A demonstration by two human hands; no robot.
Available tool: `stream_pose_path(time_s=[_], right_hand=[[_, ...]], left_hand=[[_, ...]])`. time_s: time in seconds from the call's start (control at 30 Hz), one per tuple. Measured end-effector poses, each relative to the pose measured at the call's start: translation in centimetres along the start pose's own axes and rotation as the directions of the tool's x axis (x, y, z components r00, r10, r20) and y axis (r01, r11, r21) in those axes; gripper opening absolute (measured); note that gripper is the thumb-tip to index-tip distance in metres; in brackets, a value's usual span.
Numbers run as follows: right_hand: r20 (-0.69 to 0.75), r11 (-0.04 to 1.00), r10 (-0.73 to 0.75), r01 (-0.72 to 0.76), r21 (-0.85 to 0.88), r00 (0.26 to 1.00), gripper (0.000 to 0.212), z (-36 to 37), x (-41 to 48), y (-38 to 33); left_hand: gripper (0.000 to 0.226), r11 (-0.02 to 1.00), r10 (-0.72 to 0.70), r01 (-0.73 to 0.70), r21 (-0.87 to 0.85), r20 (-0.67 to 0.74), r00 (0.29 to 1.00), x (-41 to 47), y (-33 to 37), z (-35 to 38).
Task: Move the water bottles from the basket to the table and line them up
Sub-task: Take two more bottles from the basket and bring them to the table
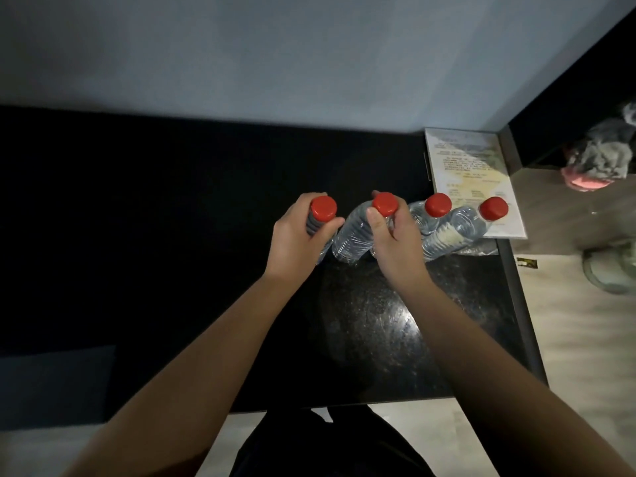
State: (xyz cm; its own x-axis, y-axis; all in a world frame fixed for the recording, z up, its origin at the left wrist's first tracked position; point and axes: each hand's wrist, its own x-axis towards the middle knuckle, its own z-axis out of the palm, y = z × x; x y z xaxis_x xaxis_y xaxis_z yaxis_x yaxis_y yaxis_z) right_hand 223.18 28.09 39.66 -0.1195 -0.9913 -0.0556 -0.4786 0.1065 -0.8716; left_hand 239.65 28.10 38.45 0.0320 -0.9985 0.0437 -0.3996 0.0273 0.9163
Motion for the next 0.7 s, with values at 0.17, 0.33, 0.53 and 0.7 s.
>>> stream_pose_path(time_s=[0.17, 0.33, 0.53, 0.7], right_hand=[[0.001, 0.999, 0.002, -0.002, -0.038, 1.0, 0.02, 0.0, 0.1, 0.5], [0.032, 0.996, 0.048, -0.05, 0.079, 0.998, 0.039, -0.5, -2.5, 1.1], [0.017, 0.957, 0.279, -0.28, 0.08, 0.96, 0.052, -2.4, -8.2, 5.1], [0.025, 0.916, 0.398, -0.399, 0.045, 0.917, 0.05, -6.5, -13.1, 9.0]], left_hand=[[0.06, 0.996, -0.077, 0.077, -0.046, 0.021, 0.997, -0.6, -0.9, 0.5], [0.08, 0.969, -0.243, 0.244, -0.033, 0.047, 0.969, -2.6, -3.0, 1.1], [0.076, 0.907, -0.414, 0.42, -0.041, 0.107, 0.904, -7.8, -5.2, 2.2], [0.066, 0.93, -0.367, 0.353, 0.099, 0.229, 0.902, -11.5, -5.3, 5.3]])
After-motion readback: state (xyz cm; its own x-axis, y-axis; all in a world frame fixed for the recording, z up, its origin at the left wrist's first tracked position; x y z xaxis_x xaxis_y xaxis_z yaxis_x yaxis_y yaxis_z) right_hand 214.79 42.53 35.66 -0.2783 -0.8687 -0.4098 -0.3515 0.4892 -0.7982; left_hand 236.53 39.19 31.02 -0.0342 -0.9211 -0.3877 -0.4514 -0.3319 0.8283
